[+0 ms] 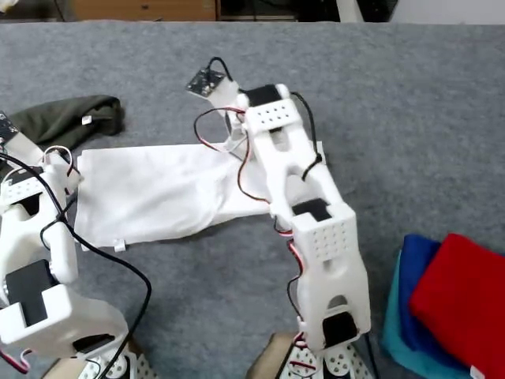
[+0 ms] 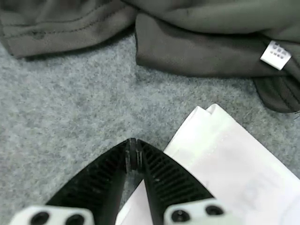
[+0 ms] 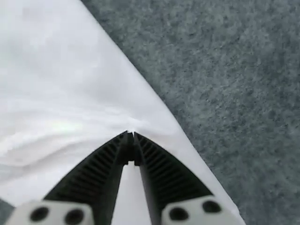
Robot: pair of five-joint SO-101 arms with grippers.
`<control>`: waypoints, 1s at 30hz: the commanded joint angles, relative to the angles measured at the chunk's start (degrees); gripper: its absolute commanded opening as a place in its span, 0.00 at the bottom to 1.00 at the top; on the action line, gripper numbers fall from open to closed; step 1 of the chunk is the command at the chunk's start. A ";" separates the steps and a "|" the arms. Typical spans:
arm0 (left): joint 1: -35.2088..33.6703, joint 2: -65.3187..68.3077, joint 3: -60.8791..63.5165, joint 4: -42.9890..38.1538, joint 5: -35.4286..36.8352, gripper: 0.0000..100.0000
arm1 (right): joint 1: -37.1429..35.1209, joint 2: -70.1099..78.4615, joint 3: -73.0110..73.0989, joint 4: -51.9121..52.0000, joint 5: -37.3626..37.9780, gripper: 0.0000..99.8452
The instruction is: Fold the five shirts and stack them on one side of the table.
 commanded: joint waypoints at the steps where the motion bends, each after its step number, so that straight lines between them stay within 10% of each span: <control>1: -0.35 -0.31 -2.46 -0.53 0.09 0.02 | -1.45 -0.40 -5.49 4.04 -0.35 0.00; 12: -0.35 -0.31 -2.46 -0.53 0.09 0.02 | -2.42 6.11 -1.54 -2.29 -0.35 0.00; 30: -0.53 -0.31 -2.46 0.70 0.35 0.03 | 6.90 -4.18 -26.15 21.71 -4.57 0.00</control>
